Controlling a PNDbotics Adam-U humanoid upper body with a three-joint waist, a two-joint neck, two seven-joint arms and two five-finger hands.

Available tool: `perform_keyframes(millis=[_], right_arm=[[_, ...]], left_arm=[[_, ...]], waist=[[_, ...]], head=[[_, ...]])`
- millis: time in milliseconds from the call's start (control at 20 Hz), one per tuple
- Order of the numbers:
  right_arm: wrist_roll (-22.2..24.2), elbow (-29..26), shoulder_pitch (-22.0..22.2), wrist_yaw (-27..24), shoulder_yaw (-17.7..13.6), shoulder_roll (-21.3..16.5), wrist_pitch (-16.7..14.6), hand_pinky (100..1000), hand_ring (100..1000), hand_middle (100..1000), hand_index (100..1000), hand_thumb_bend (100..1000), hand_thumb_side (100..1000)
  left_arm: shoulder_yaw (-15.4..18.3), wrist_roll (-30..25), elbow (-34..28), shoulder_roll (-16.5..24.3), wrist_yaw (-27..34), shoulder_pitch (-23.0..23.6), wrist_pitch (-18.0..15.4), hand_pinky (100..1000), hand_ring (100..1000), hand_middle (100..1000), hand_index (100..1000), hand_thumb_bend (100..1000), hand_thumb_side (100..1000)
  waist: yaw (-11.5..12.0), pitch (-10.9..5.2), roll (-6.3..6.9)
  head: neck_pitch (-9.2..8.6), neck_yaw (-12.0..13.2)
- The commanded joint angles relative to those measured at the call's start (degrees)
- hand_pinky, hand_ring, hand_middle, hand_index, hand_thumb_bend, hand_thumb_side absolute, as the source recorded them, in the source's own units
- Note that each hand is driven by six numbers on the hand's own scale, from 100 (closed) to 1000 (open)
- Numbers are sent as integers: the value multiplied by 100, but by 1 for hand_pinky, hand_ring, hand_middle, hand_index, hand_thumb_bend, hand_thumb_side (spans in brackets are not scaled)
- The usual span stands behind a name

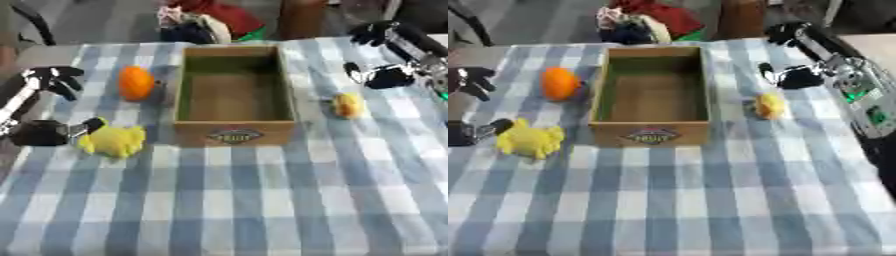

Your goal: Pick up objects on the table and place them in the box.

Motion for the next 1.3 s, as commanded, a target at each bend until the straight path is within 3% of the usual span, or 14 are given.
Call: perform_keyframes(millis=[50,850,1300], right_arm=[[10,95,-133,95,-81,-100,-3,814,810,747,884,214,162],[150,1203,-202,612,-120,116,-120,817,815,755,863,215,185],[602,1394,-199,697,-120,166,-239,821,825,760,856,211,194]], left_arm=[[25,-14,-66,150,53,-89,-25,732,605,625,861,585,357],[4,-55,-68,128,92,-102,-54,732,606,627,862,576,358],[1,-67,-62,128,110,-98,-54,732,606,628,862,564,356]], waist=[[1,-99,2],[-30,-107,59],[-38,-95,54]], head=[[20,-8],[42,-25],[50,-22]])
